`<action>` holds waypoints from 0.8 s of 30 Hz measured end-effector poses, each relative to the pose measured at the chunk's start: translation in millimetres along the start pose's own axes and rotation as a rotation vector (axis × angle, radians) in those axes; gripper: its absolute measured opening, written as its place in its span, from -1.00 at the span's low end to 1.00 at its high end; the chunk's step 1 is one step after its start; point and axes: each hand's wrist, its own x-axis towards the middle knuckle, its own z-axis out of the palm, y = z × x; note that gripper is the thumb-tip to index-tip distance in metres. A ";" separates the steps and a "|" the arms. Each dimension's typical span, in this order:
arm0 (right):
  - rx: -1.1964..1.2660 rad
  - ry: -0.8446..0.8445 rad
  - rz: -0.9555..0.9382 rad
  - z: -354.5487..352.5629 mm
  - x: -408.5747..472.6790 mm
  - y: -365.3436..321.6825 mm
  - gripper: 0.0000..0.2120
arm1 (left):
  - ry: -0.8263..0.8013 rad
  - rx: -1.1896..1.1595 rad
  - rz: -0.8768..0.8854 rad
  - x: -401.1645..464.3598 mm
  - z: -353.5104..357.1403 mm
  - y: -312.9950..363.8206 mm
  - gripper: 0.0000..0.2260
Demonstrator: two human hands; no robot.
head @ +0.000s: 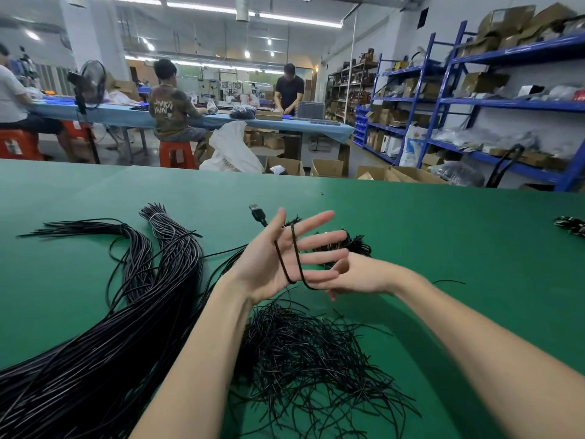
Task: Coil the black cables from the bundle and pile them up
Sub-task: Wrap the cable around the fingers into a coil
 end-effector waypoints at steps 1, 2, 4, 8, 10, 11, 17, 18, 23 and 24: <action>-0.075 -0.014 0.012 -9.0 0.9 -0.6 -0.33 | -0.016 0.030 -0.034 -0.6 0.8 0.0 -0.37; -0.168 -0.021 0.019 -18.9 1.9 -2.2 -0.38 | -0.031 0.058 -0.069 -1.1 1.3 -0.4 -0.37; -0.392 0.007 0.047 -40.3 3.3 -8.2 -0.47 | -0.056 0.105 -0.147 -1.5 3.8 -3.2 -0.36; -0.702 0.173 -0.026 -70.0 8.5 -35.3 -0.32 | -0.048 0.281 -0.304 4.9 11.1 -13.3 -0.34; -0.846 0.263 -0.084 -75.1 10.9 -53.2 -0.36 | 0.029 0.387 -0.324 9.3 12.7 -17.9 -0.35; -0.902 0.299 -0.092 -76.2 11.6 -62.2 -0.41 | 0.076 0.433 -0.316 11.0 12.2 -19.4 -0.36; -0.516 0.282 -0.065 -53.5 -1.0 -82.1 -0.66 | 0.306 0.235 -0.082 13.1 -5.4 -15.7 -0.46; -0.348 0.295 -0.093 -42.4 -5.1 -78.7 -0.66 | 0.314 0.156 -0.031 13.5 -6.9 -12.7 -0.45; 0.559 0.035 -0.095 8.2 -18.5 -45.9 -0.71 | 0.297 -0.172 0.131 7.5 -13.4 -2.0 -0.45; 0.652 -0.023 -0.090 12.6 -19.1 -37.9 -0.72 | 0.271 -0.195 0.141 6.1 -14.1 -1.4 -0.45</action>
